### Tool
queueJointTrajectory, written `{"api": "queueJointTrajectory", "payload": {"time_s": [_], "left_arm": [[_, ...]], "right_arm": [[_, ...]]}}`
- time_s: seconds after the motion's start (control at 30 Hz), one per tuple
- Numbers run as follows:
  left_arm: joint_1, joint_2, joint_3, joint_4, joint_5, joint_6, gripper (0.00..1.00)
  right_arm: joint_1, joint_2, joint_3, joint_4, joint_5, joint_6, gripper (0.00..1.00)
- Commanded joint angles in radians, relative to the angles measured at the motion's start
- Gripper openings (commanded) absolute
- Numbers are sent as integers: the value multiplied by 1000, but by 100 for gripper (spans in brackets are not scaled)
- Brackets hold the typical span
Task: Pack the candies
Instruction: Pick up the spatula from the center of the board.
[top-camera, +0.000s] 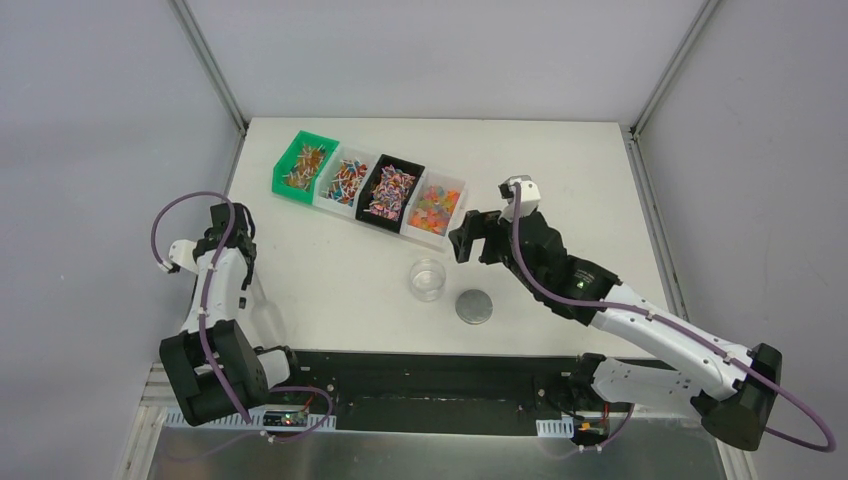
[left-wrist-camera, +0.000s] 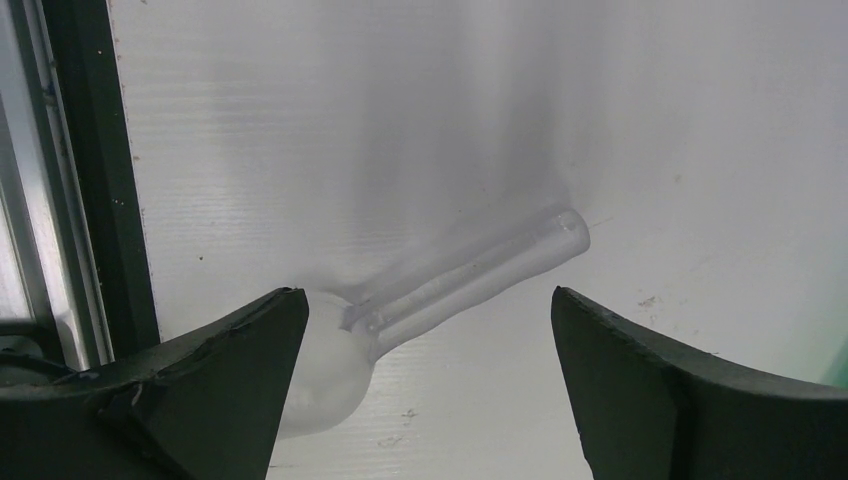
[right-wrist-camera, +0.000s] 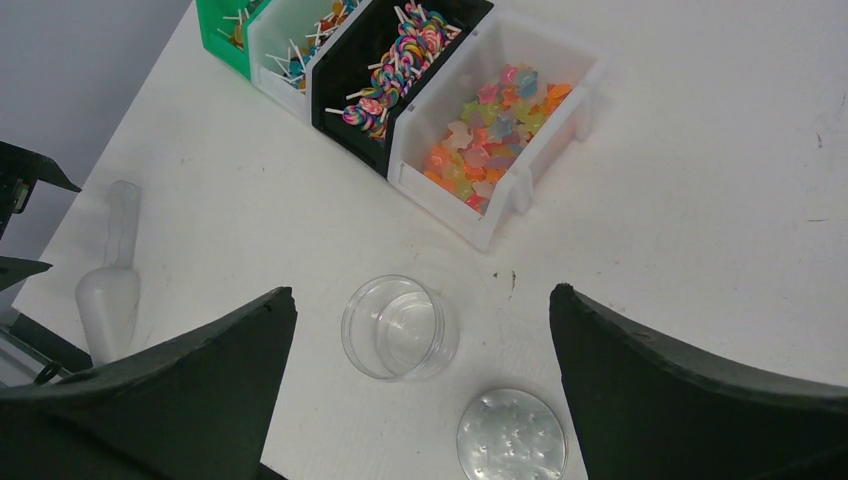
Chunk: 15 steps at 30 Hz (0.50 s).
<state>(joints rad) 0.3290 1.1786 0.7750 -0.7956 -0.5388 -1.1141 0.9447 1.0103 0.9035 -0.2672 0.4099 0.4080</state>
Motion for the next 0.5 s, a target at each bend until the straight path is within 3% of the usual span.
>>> {"api": "queueJointTrajectory", "payload": {"time_s": [0.0, 0.27, 0.47], "left_arm": [[7, 22, 49, -24, -66, -99, 97], [18, 127, 42, -18, -52, -118, 93], [19, 184, 88, 37, -55, -5, 97]], "right_arm": [[-5, -26, 56, 2, -3, -42, 100], [-6, 12, 125, -46, 27, -21, 100], [-7, 36, 166, -76, 58, -9, 100]]}}
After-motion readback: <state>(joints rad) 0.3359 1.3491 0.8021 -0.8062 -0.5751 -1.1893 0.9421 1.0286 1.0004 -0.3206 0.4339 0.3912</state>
